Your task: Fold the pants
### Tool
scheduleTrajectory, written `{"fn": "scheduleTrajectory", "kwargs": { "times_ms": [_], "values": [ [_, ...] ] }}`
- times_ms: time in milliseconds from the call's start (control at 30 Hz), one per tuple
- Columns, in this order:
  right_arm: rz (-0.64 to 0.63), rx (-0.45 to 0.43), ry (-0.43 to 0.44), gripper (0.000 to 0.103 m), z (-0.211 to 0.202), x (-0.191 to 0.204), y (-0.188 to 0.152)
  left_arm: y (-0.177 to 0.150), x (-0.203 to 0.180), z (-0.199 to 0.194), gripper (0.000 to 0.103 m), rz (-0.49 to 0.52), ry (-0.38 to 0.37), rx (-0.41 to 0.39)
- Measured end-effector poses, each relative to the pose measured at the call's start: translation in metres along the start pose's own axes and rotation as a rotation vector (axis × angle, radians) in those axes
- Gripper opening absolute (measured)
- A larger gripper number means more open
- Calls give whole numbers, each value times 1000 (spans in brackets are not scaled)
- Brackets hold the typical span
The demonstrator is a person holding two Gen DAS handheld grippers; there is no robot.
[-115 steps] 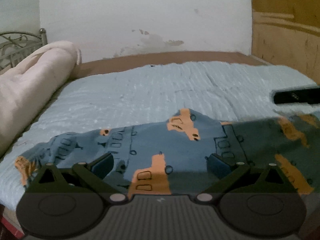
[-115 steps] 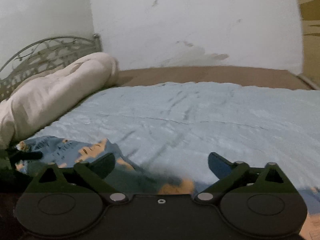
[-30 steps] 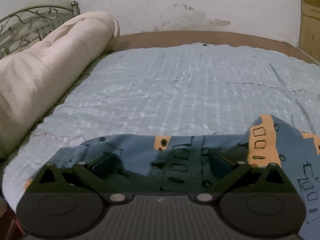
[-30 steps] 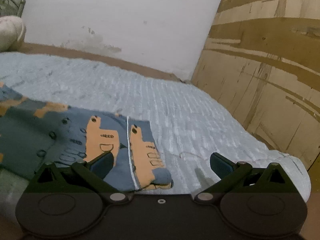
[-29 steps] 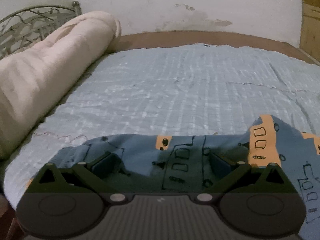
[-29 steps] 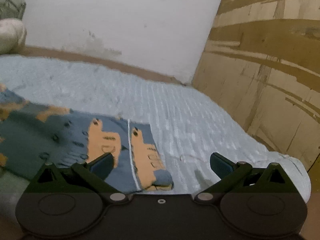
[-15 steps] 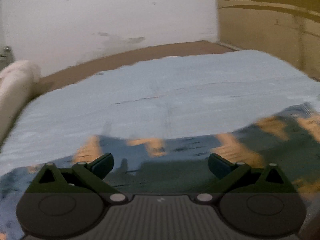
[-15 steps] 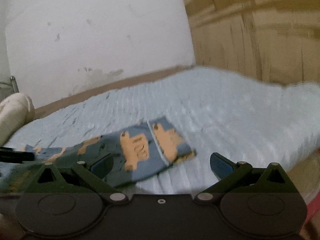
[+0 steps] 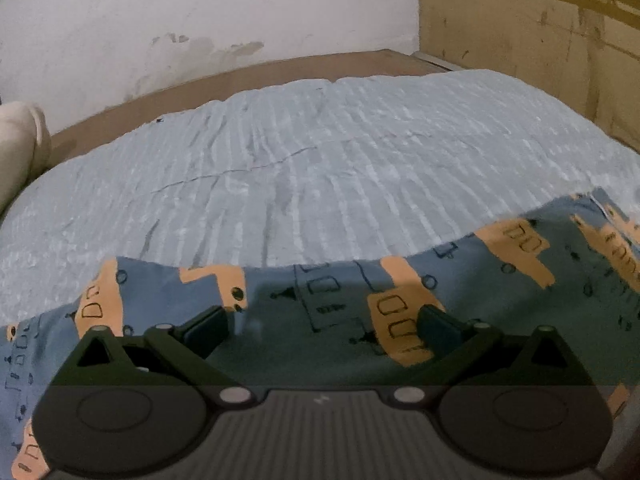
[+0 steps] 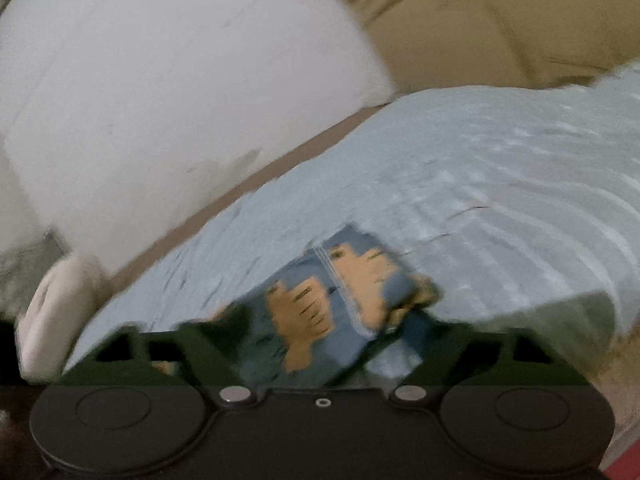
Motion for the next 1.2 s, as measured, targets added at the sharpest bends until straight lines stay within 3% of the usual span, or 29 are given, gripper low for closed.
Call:
{"fn": "scheduleTrajectory", "kwargs": {
  "times_ms": [33, 200, 267, 333, 433, 600, 733, 867, 1000, 1200],
  "values": [
    [25, -19, -20, 54, 0, -4, 1, 2, 2, -1, 102, -2, 1, -4],
    [-1, -64, -107, 30, -2, -8, 1, 17, 4, -13, 102, -4, -14, -50],
    [-72, -87, -133, 19, -3, -2, 3, 22, 0, -17, 102, -26, -69, -56],
    [-170, -114, -143, 16, -7, 10, 3, 26, -6, -20, 102, -65, -159, -48],
    [-318, -171, -94, 16, -16, 37, 2, 32, -11, -22, 102, -173, -300, -28],
    [-586, -229, -9, 16, -29, 93, -13, 44, -9, -34, 102, -281, -443, -58],
    [-746, -248, 68, 14, -42, 136, -38, 42, -1, -41, 102, -313, -487, -69],
    [-859, -170, 112, 14, -38, 162, -81, 22, 8, -38, 102, -323, -490, -31],
    [-918, -101, 95, 14, -26, 163, -117, 3, 16, -32, 102, -320, -451, 9],
    [-743, -99, 133, 14, -25, 153, -98, -3, 4, -33, 102, -321, -483, 26]
  ]
}}
Point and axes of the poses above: each gripper's, at about its wrist camera, not at the fingertips, and z roughly the way its jaws point, x to its left, y to its top, the point moved 9 cm from there along z, roughly the way its jaws point, and after that the axes turned 7 degrees about -y, right-handed, at the moved point
